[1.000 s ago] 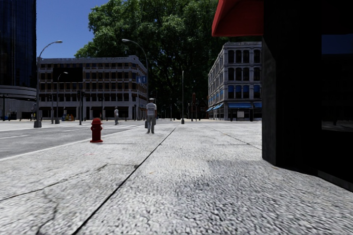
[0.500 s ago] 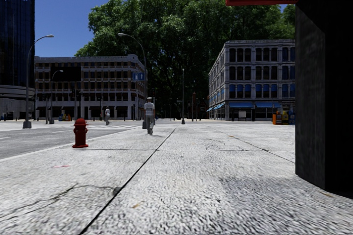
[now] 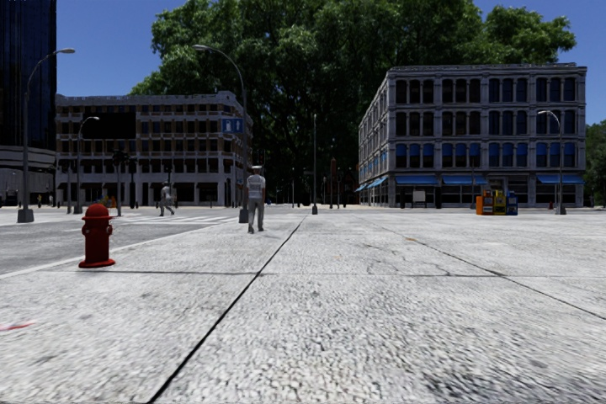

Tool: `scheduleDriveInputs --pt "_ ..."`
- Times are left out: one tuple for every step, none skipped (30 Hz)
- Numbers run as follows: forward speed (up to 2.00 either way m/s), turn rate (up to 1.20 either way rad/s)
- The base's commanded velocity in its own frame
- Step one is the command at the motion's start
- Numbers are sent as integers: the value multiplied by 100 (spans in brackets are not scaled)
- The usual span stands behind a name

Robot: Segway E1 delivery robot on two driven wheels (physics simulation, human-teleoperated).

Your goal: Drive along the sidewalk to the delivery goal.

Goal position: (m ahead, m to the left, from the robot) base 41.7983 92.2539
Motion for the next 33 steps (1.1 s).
scheduleDriveInputs --pt "200 0" --pt "200 0" --pt "200 0" --pt "200 0" --pt "200 0" --pt "200 0" --pt "200 0" --pt "200 0" --pt "200 0" --pt "200 0" --pt "200 0" --pt "200 0" --pt "200 0" --pt "200 0" --pt "200 0" --pt "200 0" --pt "200 0" --pt "200 0" --pt "200 0" --pt "200 0" --pt "200 0" --pt "200 0" --pt "200 0" --pt "200 0" --pt "200 0" --pt "200 0" --pt "200 0" --pt "200 0" --pt "200 0" --pt "200 0" --pt "200 0" --pt "200 0" --pt "200 0"
